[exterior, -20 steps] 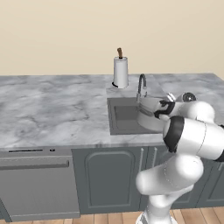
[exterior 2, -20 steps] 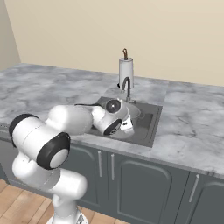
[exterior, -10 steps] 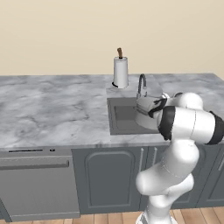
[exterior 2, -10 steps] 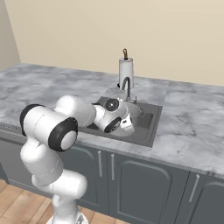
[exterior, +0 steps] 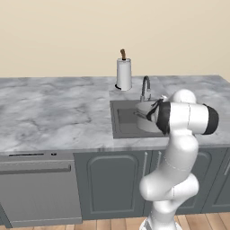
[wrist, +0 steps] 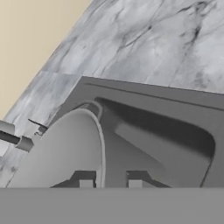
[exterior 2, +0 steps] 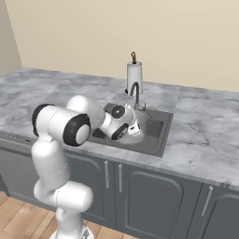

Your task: Move the pot and pan from the stove into the sink.

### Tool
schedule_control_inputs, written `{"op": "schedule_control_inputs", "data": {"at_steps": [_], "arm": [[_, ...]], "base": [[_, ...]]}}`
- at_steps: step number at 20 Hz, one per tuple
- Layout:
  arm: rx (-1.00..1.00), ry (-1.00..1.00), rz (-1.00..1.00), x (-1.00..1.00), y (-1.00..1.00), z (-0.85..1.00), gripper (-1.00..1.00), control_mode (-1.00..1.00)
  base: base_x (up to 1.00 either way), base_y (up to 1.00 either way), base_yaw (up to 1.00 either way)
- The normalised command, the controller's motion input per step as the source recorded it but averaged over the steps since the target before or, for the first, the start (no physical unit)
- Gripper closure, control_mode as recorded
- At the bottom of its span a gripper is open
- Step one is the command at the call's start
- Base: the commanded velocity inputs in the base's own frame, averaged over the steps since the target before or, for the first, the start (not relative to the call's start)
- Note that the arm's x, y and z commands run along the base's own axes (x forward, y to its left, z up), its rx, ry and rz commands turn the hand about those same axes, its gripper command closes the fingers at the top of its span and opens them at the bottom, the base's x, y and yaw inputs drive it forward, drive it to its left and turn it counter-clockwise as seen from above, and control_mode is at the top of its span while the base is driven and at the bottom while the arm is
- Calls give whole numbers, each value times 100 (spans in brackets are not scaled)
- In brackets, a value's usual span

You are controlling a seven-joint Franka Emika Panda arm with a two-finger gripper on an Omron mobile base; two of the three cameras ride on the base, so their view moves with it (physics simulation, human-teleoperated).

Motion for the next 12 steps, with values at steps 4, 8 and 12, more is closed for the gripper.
{"op": "schedule_control_inputs", "data": {"at_steps": [4, 8, 12], "arm": [[-4, -5, -2, 33, 0, -23, 100, -100], [-3, -3, -1, 21, 0, -17, 100, -100], [-3, 7, 0, 11, 0, -25, 100, -100]], "base": [[0, 0, 0], [0, 0, 0], [0, 0, 0]]}}
